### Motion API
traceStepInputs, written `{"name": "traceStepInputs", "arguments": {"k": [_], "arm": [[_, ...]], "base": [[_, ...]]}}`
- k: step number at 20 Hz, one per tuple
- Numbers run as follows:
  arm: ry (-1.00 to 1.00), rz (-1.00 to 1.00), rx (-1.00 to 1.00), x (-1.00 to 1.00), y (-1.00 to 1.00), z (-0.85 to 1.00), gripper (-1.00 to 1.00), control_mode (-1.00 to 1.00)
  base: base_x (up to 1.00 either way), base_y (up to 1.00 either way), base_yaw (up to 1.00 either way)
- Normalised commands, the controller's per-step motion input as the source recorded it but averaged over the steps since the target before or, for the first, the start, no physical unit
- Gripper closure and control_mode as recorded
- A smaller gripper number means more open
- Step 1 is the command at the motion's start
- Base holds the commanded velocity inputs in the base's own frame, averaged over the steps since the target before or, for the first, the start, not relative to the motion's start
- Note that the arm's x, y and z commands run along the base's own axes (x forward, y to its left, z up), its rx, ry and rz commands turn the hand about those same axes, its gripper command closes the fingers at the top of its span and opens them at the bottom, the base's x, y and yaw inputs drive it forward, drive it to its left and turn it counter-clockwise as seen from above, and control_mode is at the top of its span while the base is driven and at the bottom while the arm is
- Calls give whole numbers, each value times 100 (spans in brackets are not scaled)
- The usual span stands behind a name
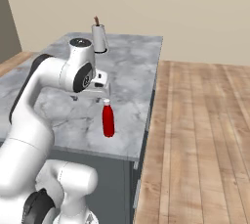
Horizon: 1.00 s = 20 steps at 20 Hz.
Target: Pick the water bottle from the counter and place it in the open cabinet.
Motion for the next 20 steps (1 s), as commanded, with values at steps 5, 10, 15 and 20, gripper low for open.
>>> {"name": "traceStepInputs", "arguments": {"k": [5,10,15,20], "arm": [[-27,44,3,-22,-37,-3,-100,-100],[-29,62,0,-17,-37,-1,-100,-100],[-26,57,3,-15,-28,-15,-100,-100],[-13,41,8,0,-21,-20,-100,-100]], "base": [[0,0,0],[0,0,0],[0,0,0],[0,0,0]]}}
